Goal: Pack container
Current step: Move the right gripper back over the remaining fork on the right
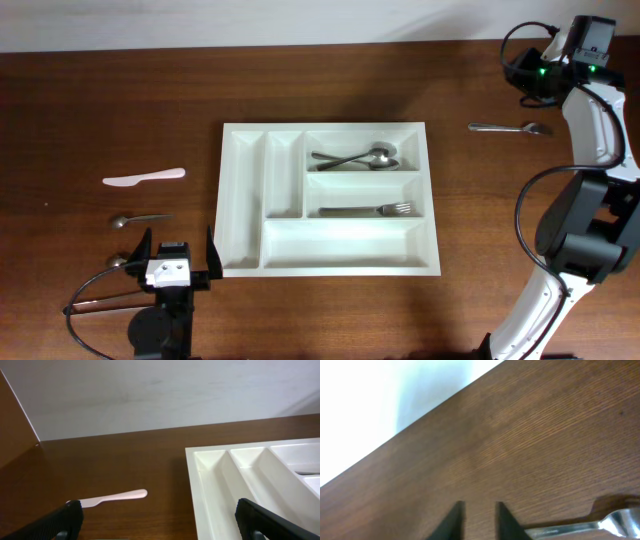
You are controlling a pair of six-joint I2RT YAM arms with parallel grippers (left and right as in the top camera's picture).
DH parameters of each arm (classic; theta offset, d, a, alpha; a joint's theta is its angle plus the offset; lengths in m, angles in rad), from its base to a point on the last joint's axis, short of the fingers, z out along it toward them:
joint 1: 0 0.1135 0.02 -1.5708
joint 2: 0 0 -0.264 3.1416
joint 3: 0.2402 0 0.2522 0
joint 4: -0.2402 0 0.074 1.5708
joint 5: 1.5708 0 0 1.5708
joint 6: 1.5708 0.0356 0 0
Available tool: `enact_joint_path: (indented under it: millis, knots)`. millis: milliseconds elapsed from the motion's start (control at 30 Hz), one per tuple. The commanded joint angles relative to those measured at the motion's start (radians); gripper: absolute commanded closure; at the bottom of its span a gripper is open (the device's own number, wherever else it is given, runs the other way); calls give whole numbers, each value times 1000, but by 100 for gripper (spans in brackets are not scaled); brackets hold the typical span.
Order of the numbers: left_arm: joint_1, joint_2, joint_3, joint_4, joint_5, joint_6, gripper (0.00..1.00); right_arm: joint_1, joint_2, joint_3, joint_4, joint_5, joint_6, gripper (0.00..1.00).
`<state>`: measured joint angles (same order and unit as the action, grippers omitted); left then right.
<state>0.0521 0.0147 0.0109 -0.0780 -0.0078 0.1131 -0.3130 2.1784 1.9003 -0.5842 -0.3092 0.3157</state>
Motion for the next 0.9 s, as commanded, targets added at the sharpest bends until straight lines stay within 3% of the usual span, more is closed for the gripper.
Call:
enact_joint_path:
  millis: [0,100,867]
  knots:
    - [3,-9,-2,-5,1,16,1,-2,23,14,29,33,-20,89]
    - [3,-9,-2,-5,1,16,1,-1,46,14,47,33,-20,96]
    - [3,-9,-2,-5,1,16,1,-2,183,14,-11,164,-20,96]
